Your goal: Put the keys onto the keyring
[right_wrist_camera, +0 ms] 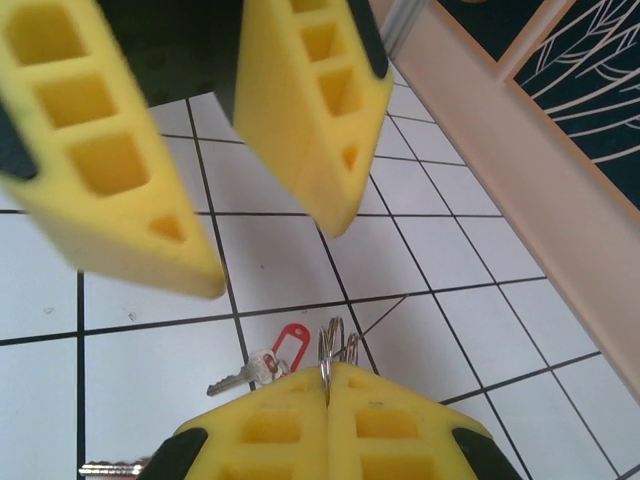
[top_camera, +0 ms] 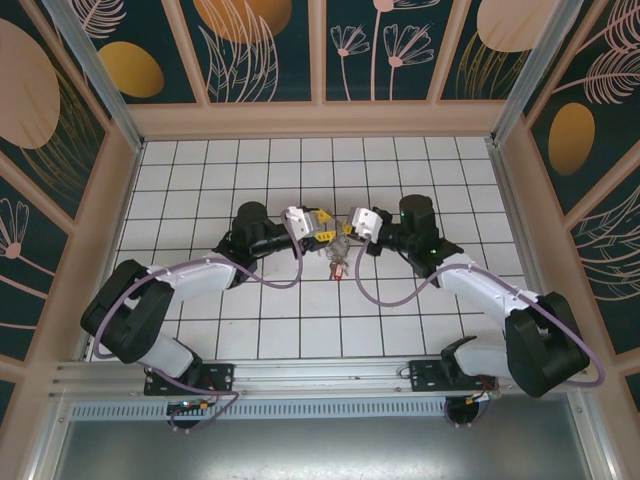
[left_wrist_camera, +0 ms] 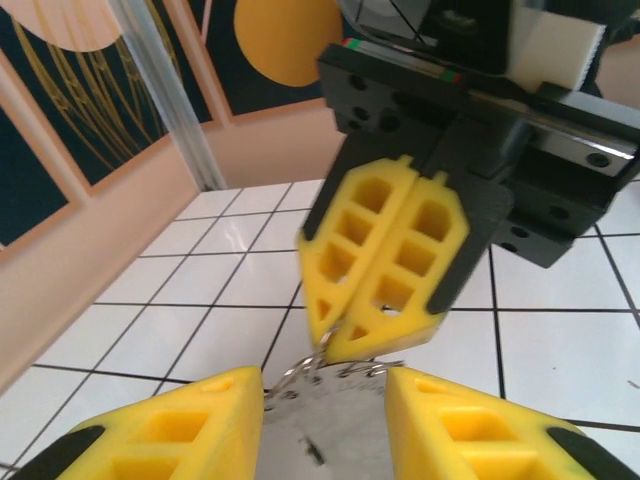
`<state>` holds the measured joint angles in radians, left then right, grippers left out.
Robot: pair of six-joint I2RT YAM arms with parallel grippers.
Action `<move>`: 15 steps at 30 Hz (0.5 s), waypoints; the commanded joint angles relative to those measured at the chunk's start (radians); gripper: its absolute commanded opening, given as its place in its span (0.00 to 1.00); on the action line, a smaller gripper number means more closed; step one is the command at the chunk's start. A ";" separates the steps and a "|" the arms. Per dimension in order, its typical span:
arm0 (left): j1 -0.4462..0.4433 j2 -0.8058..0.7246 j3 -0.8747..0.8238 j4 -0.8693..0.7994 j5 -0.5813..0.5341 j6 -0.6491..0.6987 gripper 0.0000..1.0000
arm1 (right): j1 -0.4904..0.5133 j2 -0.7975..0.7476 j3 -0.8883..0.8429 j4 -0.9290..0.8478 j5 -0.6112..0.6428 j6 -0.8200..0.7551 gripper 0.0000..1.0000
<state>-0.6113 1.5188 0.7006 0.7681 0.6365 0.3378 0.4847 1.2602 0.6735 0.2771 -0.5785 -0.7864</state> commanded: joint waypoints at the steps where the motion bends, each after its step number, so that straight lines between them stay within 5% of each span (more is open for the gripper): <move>1: 0.003 -0.018 -0.012 -0.041 -0.001 0.021 0.39 | -0.008 -0.028 0.004 -0.009 -0.084 -0.030 0.00; 15: -0.001 0.057 0.138 -0.312 0.080 0.311 0.33 | -0.006 0.013 0.060 -0.092 -0.169 -0.061 0.00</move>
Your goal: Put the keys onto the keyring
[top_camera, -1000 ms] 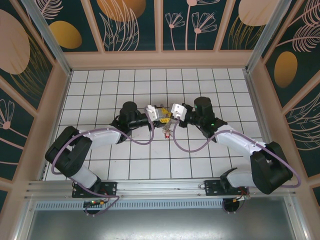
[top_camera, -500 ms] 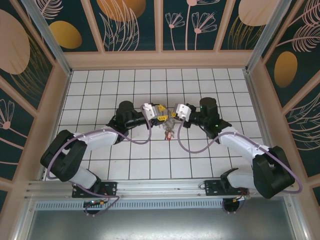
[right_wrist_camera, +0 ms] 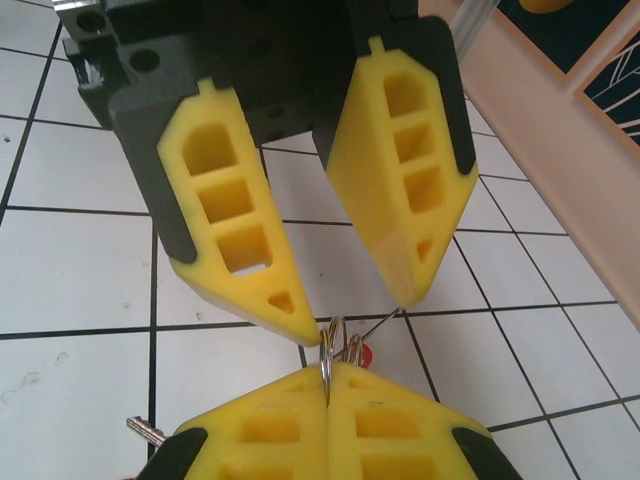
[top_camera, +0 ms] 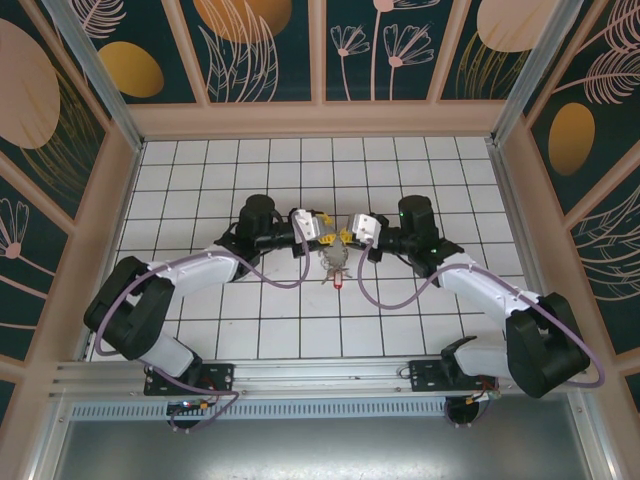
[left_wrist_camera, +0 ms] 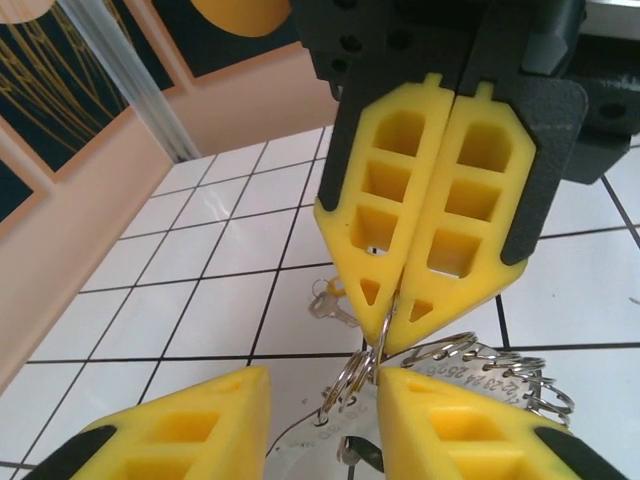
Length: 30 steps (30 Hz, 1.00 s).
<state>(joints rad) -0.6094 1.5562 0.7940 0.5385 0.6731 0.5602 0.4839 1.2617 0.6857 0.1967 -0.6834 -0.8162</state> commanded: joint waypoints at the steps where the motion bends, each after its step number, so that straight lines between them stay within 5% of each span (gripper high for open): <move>1: -0.004 0.024 0.049 -0.090 0.049 0.095 0.33 | -0.005 0.016 0.050 -0.014 -0.064 -0.034 0.00; 15: -0.017 0.045 0.089 -0.192 0.065 0.202 0.00 | -0.004 0.049 0.075 -0.046 -0.047 -0.056 0.00; 23: -0.018 0.035 0.084 -0.200 0.049 0.218 0.00 | -0.007 0.034 0.064 -0.132 0.016 -0.101 0.16; 30: -0.017 0.030 0.080 -0.200 0.058 0.227 0.00 | -0.014 0.001 0.058 -0.183 0.022 -0.124 0.17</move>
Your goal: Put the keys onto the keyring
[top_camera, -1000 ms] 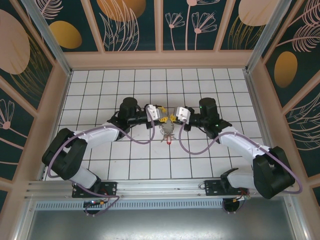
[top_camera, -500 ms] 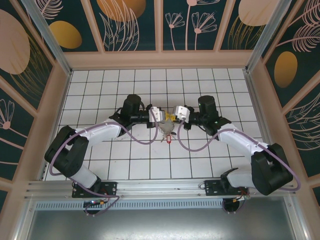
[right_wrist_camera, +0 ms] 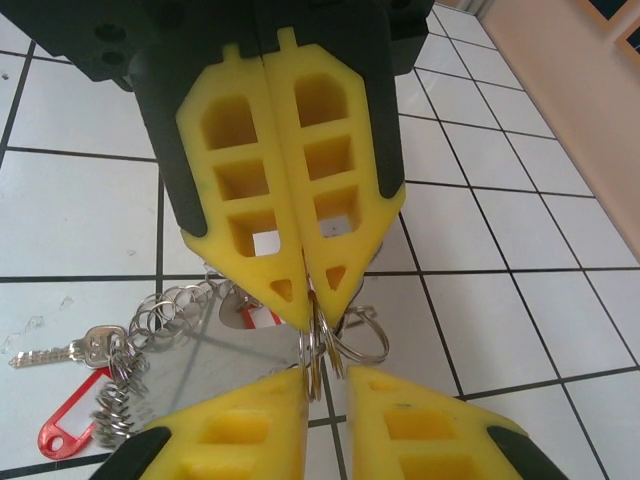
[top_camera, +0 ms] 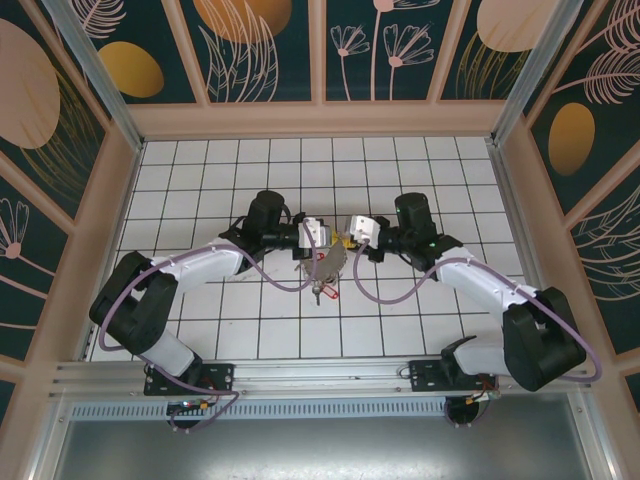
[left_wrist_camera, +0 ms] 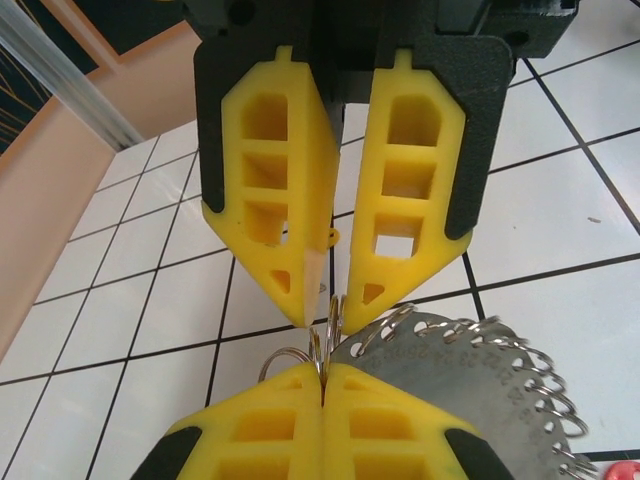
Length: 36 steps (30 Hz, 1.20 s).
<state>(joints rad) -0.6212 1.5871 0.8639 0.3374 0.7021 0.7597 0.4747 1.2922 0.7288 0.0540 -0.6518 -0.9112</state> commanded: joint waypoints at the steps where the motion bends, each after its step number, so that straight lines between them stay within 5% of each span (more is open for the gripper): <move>1: -0.006 -0.001 0.009 0.001 0.031 0.032 0.00 | -0.005 -0.028 0.016 -0.044 -0.011 -0.029 0.17; 13: -0.007 0.006 0.016 0.007 0.061 0.016 0.00 | 0.011 -0.006 0.018 -0.004 0.007 -0.018 0.10; 17: -0.008 0.005 0.014 0.022 0.052 -0.021 0.00 | 0.015 -0.001 0.010 0.019 0.010 -0.010 0.00; 21: -0.002 -0.015 0.006 0.021 -0.005 -0.089 0.28 | 0.012 -0.023 -0.026 0.060 0.021 0.002 0.00; 36: 0.007 -0.046 -0.047 0.055 -0.139 -0.077 0.31 | -0.020 -0.021 -0.029 0.054 -0.064 0.031 0.00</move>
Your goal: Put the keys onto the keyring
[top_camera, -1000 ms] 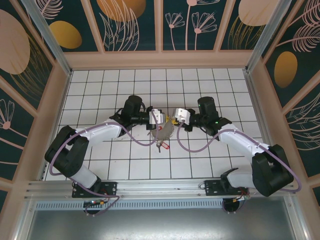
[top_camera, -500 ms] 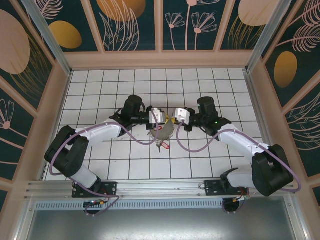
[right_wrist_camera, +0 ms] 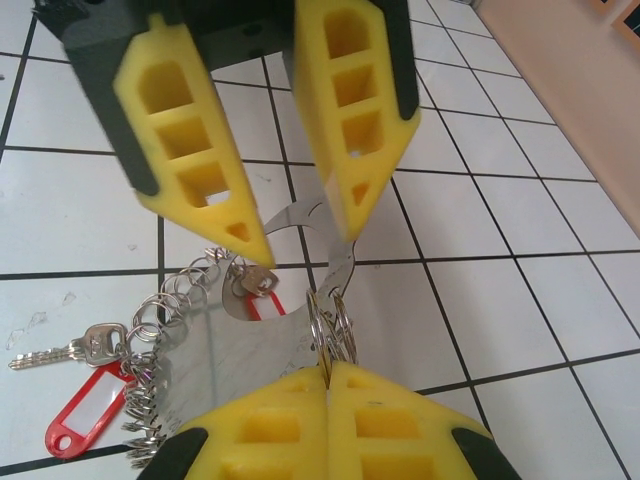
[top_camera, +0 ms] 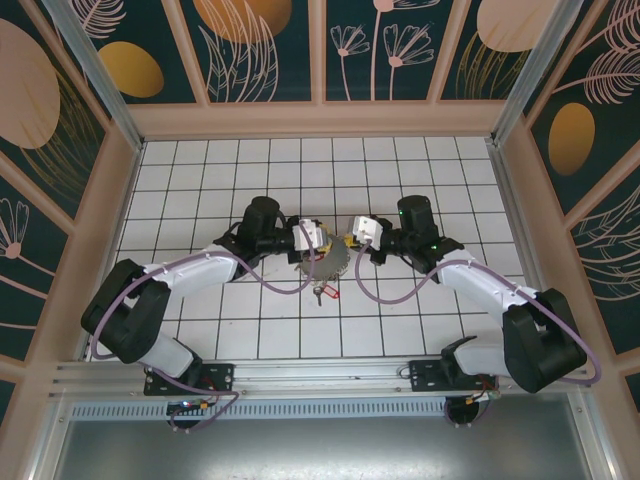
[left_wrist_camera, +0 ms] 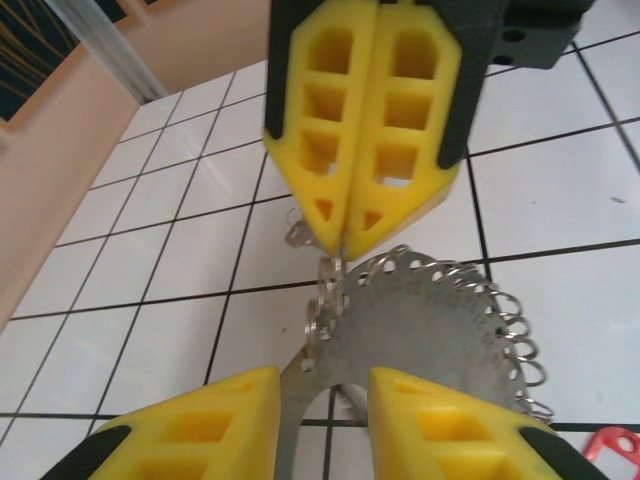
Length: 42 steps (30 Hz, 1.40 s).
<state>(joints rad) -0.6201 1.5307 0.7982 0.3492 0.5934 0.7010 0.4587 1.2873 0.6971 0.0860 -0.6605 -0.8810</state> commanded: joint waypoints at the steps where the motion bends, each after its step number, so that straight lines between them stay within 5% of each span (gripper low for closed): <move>1: 0.006 0.019 0.025 0.054 -0.030 -0.035 0.31 | -0.005 -0.014 0.006 0.016 -0.060 0.000 0.00; 16: 0.002 0.080 0.081 0.073 0.082 -0.012 0.40 | -0.003 0.001 0.008 0.026 -0.061 0.020 0.00; 21: 0.002 0.070 0.076 0.024 0.131 0.035 0.53 | -0.002 0.004 0.007 0.024 -0.049 0.018 0.00; 33: 0.003 0.044 0.032 0.201 0.007 -0.106 0.52 | 0.000 -0.003 0.001 0.014 -0.013 0.013 0.00; 42: 0.003 0.095 0.099 0.072 0.029 -0.039 0.52 | 0.004 -0.007 -0.013 0.032 -0.022 0.029 0.00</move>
<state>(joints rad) -0.6201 1.6073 0.8627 0.4507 0.5968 0.6426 0.4587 1.2877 0.6971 0.0860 -0.6624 -0.8703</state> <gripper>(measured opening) 0.524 0.052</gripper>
